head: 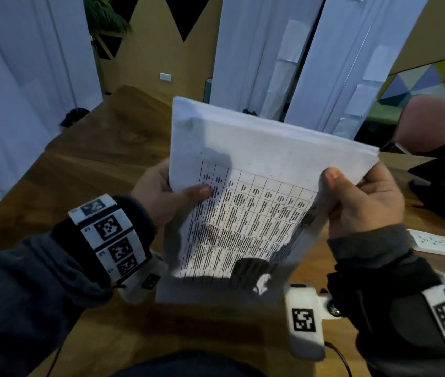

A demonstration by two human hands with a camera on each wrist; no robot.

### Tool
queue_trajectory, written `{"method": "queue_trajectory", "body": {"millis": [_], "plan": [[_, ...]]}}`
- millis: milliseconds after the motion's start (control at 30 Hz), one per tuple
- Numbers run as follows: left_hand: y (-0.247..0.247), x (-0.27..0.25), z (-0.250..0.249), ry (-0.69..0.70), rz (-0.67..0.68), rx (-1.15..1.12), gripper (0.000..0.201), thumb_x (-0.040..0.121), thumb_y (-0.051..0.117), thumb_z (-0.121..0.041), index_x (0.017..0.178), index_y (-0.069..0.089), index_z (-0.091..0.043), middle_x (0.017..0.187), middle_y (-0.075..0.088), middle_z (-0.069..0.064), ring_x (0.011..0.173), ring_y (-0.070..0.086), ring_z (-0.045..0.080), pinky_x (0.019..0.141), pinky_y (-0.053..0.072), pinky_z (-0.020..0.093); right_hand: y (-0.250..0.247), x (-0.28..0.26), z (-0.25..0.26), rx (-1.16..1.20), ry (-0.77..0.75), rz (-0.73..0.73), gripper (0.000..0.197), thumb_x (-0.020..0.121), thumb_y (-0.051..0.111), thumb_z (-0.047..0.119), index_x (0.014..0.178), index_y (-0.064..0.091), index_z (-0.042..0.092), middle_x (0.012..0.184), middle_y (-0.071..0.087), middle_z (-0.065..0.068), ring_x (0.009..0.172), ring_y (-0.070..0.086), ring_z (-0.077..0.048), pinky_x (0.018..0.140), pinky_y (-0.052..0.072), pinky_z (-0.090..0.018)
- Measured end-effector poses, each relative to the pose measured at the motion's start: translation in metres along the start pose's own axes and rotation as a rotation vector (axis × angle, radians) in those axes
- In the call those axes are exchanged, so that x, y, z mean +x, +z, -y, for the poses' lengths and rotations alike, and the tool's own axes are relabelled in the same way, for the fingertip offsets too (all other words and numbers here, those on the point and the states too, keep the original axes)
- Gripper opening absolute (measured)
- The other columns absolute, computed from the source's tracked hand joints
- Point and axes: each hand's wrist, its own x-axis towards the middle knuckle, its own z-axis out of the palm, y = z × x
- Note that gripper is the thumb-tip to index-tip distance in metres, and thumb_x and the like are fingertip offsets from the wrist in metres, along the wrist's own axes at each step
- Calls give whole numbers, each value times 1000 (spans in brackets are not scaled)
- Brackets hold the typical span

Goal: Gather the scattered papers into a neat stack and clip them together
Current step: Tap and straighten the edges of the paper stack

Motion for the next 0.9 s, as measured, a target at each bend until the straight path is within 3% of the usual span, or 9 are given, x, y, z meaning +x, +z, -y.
{"method": "queue_trajectory", "body": {"millis": [100, 200, 267, 367, 433, 533, 700, 800, 900], "plan": [[5, -9, 20, -11, -15, -75, 29, 60, 79, -21, 85, 67, -27, 70, 74, -9, 66, 66, 10, 54, 53, 21, -10, 3, -1, 10, 37, 13, 46, 42, 86, 33, 83, 68, 19, 77, 75, 3, 74, 69, -14, 68, 56, -27], [5, -11, 26, 67, -62, -140, 28, 54, 77, -20, 80, 71, -28, 74, 75, -11, 69, 68, 5, 59, 53, 19, -21, -2, -14, -18, 221, 115, 56, 41, 90, 30, 89, 69, 12, 85, 73, -5, 82, 68, -21, 74, 58, -33], [7, -14, 23, 97, -83, -169, 31, 51, 80, -16, 78, 71, -27, 74, 75, -11, 71, 69, 6, 60, 55, 20, -23, -14, -27, -28, 360, 135, 41, 34, 92, 23, 69, 74, 12, 67, 73, -1, 65, 69, -14, 64, 58, -27], [19, -23, 18, 180, -251, -81, 26, 63, 78, -6, 77, 66, -25, 61, 71, -17, 59, 67, 1, 53, 54, 18, -11, -32, -37, -65, 373, 22, 49, 18, 92, 39, 60, 75, 20, 59, 72, 10, 60, 69, -3, 57, 55, -16], [29, -32, 13, 230, -356, -35, 24, 74, 71, -7, 74, 64, -30, 57, 69, -20, 53, 64, 0, 47, 54, 20, 4, -39, -33, -145, 305, -55, 37, 40, 89, 27, 72, 72, 17, 57, 70, 17, 62, 68, -1, 62, 56, -16], [37, -41, 7, 409, -368, 158, 10, 80, 63, -24, 78, 57, -31, 71, 64, -36, 67, 59, -15, 59, 47, 8, 25, -50, -21, -142, 155, -114, 22, 74, 66, -8, 90, 63, 6, 51, 65, 25, 58, 63, 11, 57, 49, -4], [37, -43, 9, 469, -391, 209, 22, 73, 59, -41, 92, 48, -42, 80, 60, -26, 75, 59, -9, 63, 51, 17, 24, -58, -24, -165, 2, -177, 36, 71, 67, -9, 103, 58, 5, 73, 72, 17, 74, 65, 7, 64, 50, -7], [31, -41, 15, 411, -462, 246, 27, 77, 64, -33, 100, 55, -23, 74, 58, -25, 70, 57, -19, 56, 43, 1, 22, -59, -24, -211, -21, -186, 27, 74, 65, -5, 94, 57, 11, 71, 71, 12, 70, 65, 5, 62, 49, -8], [27, -37, 15, 320, -447, 109, 24, 79, 68, -13, 101, 59, -18, 67, 67, -28, 66, 62, -14, 53, 45, 3, 22, -55, -19, -198, -19, -133, 20, 79, 60, -10, 96, 58, 0, 64, 71, 9, 63, 64, -1, 61, 50, -12]]}}
